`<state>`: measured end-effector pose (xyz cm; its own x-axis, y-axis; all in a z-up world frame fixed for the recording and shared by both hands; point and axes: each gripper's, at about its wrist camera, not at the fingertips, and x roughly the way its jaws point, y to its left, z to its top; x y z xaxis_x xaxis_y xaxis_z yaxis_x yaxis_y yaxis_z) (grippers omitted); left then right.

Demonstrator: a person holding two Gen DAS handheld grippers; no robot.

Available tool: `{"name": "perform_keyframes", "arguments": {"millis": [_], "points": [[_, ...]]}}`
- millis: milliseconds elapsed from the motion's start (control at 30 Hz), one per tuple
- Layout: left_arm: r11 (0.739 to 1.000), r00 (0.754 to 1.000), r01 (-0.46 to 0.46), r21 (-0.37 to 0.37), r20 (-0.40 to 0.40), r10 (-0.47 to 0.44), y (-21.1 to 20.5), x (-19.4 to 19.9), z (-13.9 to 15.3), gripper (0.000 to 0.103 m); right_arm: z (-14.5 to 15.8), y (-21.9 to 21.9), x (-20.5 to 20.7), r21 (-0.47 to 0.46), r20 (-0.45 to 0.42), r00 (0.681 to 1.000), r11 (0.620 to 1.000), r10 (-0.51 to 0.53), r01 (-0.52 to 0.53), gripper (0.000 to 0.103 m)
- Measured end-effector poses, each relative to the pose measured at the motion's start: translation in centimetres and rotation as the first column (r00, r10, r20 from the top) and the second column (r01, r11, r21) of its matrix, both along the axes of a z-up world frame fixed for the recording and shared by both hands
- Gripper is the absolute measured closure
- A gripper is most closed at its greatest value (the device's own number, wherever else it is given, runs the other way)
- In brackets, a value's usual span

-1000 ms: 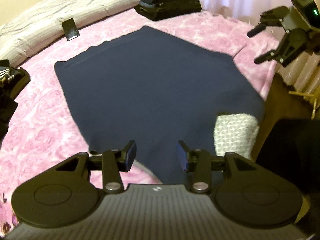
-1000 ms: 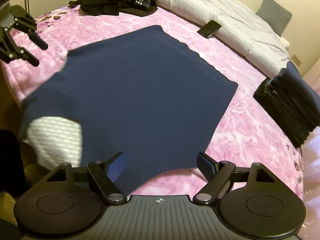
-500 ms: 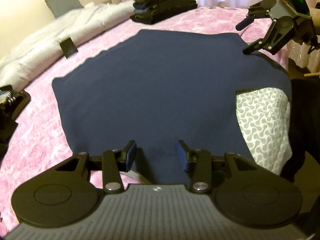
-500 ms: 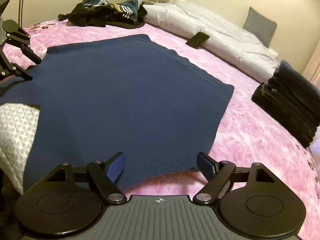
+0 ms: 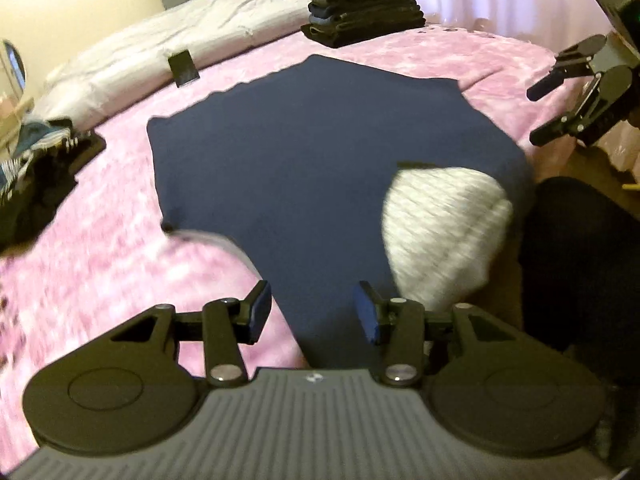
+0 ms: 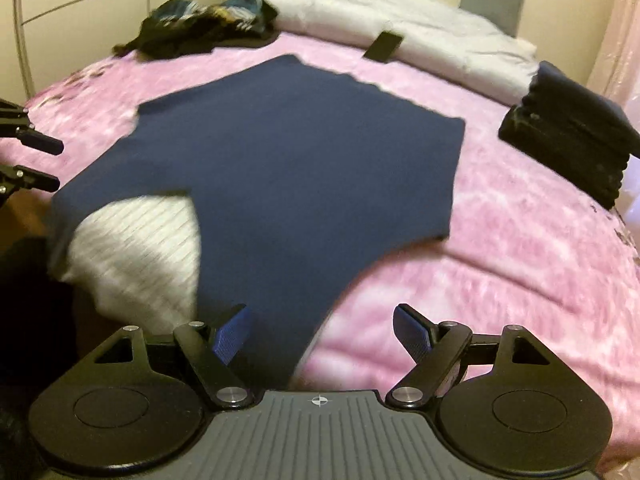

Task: Fold clothes
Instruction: 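Open both grippers and release the spread navy shirt on the bed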

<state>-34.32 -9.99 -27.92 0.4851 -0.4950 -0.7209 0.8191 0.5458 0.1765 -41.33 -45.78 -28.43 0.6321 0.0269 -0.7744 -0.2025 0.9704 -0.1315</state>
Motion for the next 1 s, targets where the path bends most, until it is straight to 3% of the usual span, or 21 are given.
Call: {"name": "perform_keyframes", "arguments": {"millis": [300, 733, 1000], "points": [[1.000, 0.999, -0.020, -0.017, 0.031, 0.021, 2.4, -3.1, 0.8, 0.060, 0.2, 2.1, -4.1, -0.030, -0.023, 1.000, 0.999, 0.021, -0.021, 0.022], [0.998, 0.995, 0.061, 0.007, 0.075, -0.061, 1.6, -3.6, 0.3, 0.053, 0.2, 2.2, -5.0, -0.036, -0.024, 1.000, 0.999, -0.009, 0.008, 0.022], [0.998, 0.988, 0.063, 0.000, 0.139, -0.063, 0.6, -2.1, 1.4, 0.052, 1.0, 1.4, -4.1, -0.042, 0.029, 1.000, 0.999, -0.003, 0.005, 0.022]]}}
